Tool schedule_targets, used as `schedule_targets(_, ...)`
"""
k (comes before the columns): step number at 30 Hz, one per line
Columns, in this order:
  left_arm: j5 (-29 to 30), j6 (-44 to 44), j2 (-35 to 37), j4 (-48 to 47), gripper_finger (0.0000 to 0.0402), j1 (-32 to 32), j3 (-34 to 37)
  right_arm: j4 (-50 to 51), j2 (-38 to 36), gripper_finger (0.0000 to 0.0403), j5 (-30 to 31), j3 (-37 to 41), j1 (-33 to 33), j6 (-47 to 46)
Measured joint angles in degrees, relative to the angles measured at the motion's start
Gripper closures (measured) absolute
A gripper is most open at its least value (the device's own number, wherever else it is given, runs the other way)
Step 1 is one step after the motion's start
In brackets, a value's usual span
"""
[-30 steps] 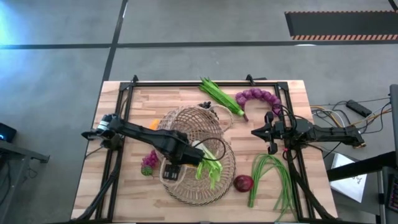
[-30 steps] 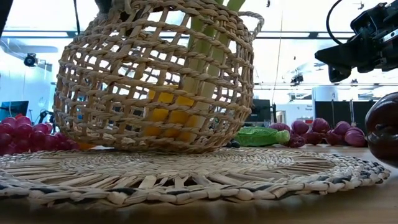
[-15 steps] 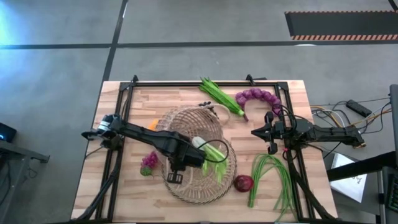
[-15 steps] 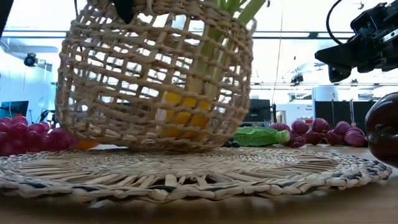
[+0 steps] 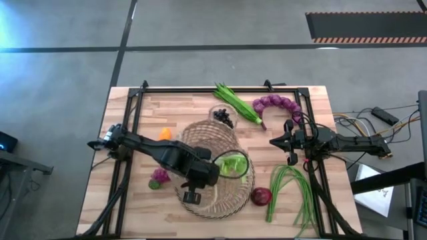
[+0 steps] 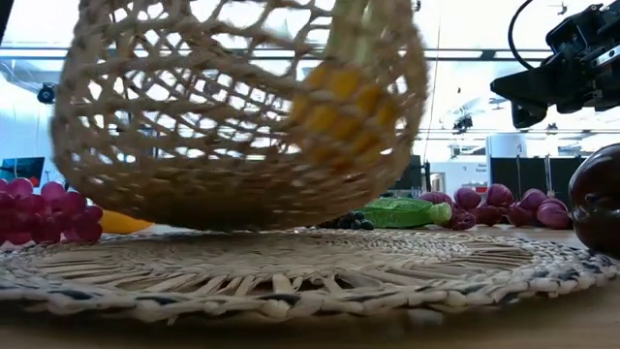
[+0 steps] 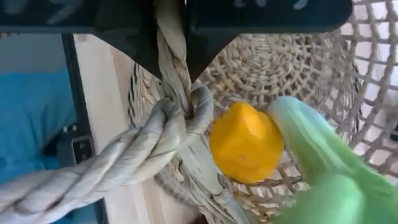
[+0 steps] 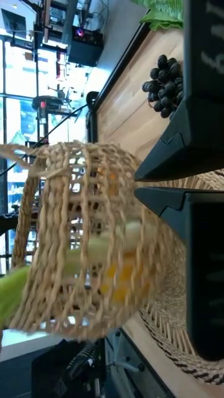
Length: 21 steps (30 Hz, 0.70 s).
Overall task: Build produce basket
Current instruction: Adjust the basket
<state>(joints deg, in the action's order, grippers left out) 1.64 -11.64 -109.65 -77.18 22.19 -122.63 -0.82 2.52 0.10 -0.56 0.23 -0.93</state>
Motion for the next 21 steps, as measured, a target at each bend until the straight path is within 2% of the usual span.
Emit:
schedule_targets(5, 7.31, 1.87, -0.65, 3.09, 0.0398, 2.66, 0.92, 0.00, 0.00, 0.0385, -0.02, 0.00, 0.02, 0.00)
schedule_targets(8, 9.14, 3.31, -2.42, 4.15, 0.0398, 3.70, 1.03, 0.00, 0.00, 0.0385, -0.01, 0.00, 0.01, -0.10)
schedule_targets(13, 8.48, 2.09, -5.99, 5.56, 0.0379, 4.02, 1.07, -0.01, 0.00, 0.0385, -0.02, 0.00, 0.00, -0.07)
schedule_targets(21, 2.28, 0.19, -9.60, 4.18, 0.0296, 2.77, 1.07, -0.02, 0.00, 0.0385, -0.02, -0.01, 0.02, -0.10)
